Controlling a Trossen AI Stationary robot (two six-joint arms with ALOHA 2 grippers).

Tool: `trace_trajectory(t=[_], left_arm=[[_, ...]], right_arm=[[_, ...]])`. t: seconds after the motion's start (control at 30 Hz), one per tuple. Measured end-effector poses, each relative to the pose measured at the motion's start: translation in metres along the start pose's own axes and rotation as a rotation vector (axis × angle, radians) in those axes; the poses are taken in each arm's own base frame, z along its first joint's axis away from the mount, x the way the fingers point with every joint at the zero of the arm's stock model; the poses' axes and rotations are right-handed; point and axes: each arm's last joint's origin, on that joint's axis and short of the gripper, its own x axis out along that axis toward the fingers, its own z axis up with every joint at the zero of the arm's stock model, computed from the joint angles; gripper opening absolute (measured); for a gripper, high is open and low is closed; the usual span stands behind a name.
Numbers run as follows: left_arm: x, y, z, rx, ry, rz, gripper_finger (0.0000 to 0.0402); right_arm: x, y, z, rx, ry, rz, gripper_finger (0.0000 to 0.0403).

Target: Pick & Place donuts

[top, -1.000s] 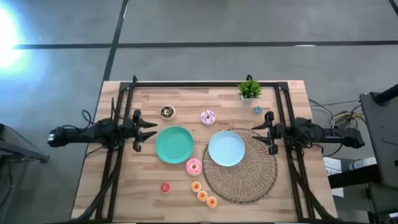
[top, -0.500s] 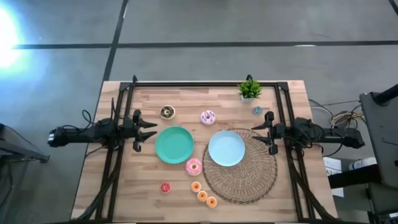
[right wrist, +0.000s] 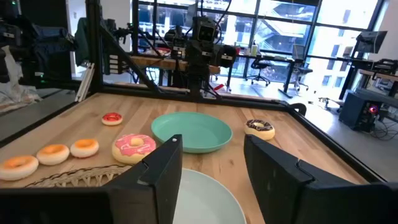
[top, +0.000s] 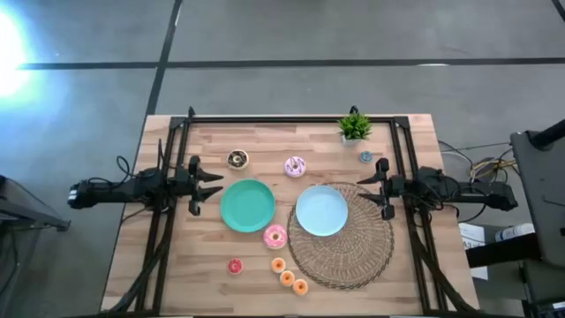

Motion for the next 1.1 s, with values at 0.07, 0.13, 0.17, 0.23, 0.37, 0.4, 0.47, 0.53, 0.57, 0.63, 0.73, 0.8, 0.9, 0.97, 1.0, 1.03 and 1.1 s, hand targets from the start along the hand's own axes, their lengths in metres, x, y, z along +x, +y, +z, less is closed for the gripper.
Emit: trace_trajectory(t=[0.07, 0.13, 0.17, 0.23, 0.37, 0.4, 0.47, 0.53, 0.57, 0.63, 0.73, 0.8, 0.9, 0.97, 1.0, 1.03, 1.1], left_arm=[[0.0000, 0.0000, 0.0000, 0.000, 0.000, 0.000, 0.0135], [0.0000, 0.0000, 0.0000, 0.000, 0.000, 0.000, 0.0135], [0.0000, 0.0000, 0.0000, 0.000, 0.000, 0.000, 0.0135], [0.0000, 0.0000, 0.0000, 0.000, 0.000, 0.000, 0.0135], [0.0000, 0.0000, 0.0001, 0.000, 0.000, 0.000, 0.0135], [0.0000, 0.0000, 0.0000, 0.000, 0.000, 0.000, 0.0135], [0.0000, 0.0000, 0.0000, 0.000, 0.000, 0.000, 0.0135], [0.0000, 0.0000, 0.0000, 0.000, 0.000, 0.000, 0.0135], [0.0000, 0.0000, 0.0001, 0.000, 0.000, 0.000, 0.0135], [0.0000, 0.0000, 0.0000, 0.000, 0.000, 0.000, 0.0135], [0.0000, 0.0000, 0.0000, 0.000, 0.000, 0.000, 0.0135], [0.0000, 0.0000, 0.0000, 0.000, 0.000, 0.000, 0.0135], [0.0000, 0.0000, 0.0001, 0.000, -0.001, 0.000, 0.0135], [0.0000, 0.0000, 0.0001, 0.000, 0.000, 0.000, 0.0135], [0.0000, 0.0000, 0.0000, 0.000, 0.000, 0.000, 0.0135], [0.0000, 0.0000, 0.0001, 0.000, 0.000, 0.000, 0.0135], [0.0000, 0.0000, 0.0001, 0.000, 0.000, 0.000, 0.0135]], right_arm=[[0.0000, 0.0000, 0.0000, 0.000, 0.000, 0.000, 0.0164], [0.0000, 0.0000, 0.0000, 0.000, 0.000, 0.000, 0.0164], [0.0000, 0.0000, 0.0000, 0.000, 0.000, 0.000, 0.0164], [0.0000, 0.0000, 0.0000, 0.000, 0.000, 0.000, 0.0164], [0.0000, 0.0000, 0.0000, 0.000, 0.000, 0.000, 0.0164], [0.0000, 0.0000, 0.0000, 0.000, 0.000, 0.000, 0.0164], [0.0000, 0.0000, 0.0000, 0.000, 0.000, 0.000, 0.0164], [0.0000, 0.0000, 0.0000, 0.000, 0.000, 0.000, 0.0164], [0.0000, 0.0000, 0.0000, 0.000, 0.000, 0.000, 0.0164], [0.0000, 0.0000, 0.0000, 0.000, 0.000, 0.000, 0.0164], [0.0000, 0.0000, 0.0000, 0.000, 0.000, 0.000, 0.0164], [0.0000, 0.0000, 0.0000, 0.000, 0.000, 0.000, 0.0164], [0.0000, 0.0000, 0.0009, 0.011, -0.009, 0.000, 0.0164], [0.0000, -0.0001, 0.0035, 0.095, -0.037, 0.002, 0.0164], [-0.0001, -0.0002, 0.0053, 0.167, -0.055, 0.004, 0.0164], [-0.0003, -0.0004, 0.0070, 0.253, -0.073, 0.007, 0.0164], [-0.0003, -0.0014, 0.0099, 0.419, -0.106, -0.011, 0.0164]])
